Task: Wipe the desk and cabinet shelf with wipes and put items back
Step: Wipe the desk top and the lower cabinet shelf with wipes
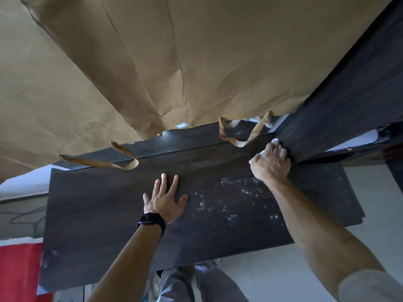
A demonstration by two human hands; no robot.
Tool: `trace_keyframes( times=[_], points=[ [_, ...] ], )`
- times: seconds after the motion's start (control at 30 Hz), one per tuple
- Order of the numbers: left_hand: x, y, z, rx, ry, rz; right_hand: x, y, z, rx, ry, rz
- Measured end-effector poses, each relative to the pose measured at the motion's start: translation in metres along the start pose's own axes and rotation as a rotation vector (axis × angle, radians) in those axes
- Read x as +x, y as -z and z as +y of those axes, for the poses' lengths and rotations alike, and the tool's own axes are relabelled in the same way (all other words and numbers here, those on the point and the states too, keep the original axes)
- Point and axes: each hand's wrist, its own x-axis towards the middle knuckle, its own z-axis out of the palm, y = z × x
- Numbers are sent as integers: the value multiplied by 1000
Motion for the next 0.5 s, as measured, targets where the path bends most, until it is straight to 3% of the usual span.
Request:
trace_keyframes(
  times=[0.3, 0.5],
  points=[
    [-1, -9, -3, -12, -21, 42, -98, -57, 53, -37, -10, 78],
    [0, -12, -5, -30, -14, 70, -55, -48, 27, -27, 136, 79]
  ],
)
